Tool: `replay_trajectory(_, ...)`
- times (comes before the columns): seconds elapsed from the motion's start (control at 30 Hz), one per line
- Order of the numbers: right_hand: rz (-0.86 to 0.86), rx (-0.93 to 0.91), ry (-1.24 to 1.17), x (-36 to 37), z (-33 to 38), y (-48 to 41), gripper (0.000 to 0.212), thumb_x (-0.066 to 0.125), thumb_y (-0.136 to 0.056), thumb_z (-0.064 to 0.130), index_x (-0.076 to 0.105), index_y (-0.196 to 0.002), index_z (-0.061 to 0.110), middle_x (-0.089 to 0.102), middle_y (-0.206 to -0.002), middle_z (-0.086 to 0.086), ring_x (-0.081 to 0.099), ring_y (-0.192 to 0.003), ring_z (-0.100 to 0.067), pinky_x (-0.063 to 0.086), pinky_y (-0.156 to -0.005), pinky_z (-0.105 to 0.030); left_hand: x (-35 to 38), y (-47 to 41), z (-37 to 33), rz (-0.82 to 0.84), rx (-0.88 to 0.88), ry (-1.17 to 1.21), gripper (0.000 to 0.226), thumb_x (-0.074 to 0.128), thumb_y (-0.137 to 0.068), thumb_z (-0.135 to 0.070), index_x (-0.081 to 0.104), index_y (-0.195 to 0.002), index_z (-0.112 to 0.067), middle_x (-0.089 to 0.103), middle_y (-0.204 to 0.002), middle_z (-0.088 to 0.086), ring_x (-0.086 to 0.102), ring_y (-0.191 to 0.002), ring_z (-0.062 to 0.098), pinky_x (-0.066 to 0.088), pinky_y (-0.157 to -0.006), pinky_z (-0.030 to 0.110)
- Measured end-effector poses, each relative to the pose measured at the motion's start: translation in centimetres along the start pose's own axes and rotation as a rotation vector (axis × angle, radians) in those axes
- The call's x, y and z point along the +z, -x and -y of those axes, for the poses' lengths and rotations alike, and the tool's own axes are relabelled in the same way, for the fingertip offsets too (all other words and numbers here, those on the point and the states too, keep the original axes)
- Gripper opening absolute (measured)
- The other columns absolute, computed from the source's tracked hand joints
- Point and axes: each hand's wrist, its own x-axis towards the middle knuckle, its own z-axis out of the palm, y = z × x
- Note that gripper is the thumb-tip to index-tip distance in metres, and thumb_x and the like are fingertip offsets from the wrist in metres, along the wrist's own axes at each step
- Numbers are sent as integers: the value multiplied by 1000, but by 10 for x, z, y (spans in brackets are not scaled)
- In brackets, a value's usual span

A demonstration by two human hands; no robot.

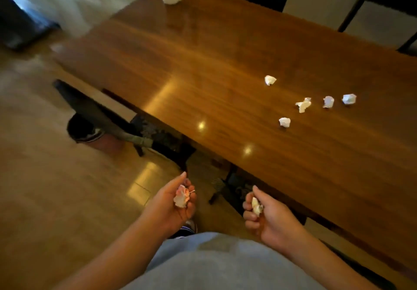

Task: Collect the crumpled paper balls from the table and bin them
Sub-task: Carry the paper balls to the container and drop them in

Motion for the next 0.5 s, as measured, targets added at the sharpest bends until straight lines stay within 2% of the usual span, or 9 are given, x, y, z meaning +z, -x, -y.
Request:
replay_trajectory(0.27, 209, 155, 468, 121, -61, -26, 36, 51, -95, 34, 62, -70, 10, 48, -62, -4, 37, -48, -12, 25, -39, -21, -135, 112, -2, -277, 332, 315, 22, 62, -79, -31, 62, -66, -13, 57, -63, 5, 58, -48, 14, 44, -39, 19)
replay_trajectory(0.5, 441, 239, 857, 279, -155, -67, 35, 48, -96, 36, 60, -73, 13, 49, -62, -2, 39, -49, -11, 28, -40, -21, -264, 195, 15, -479, 472, 729, 27, 54, -89, -31, 55, -68, -14, 56, -57, 4, 57, -42, 14, 44, -35, 19)
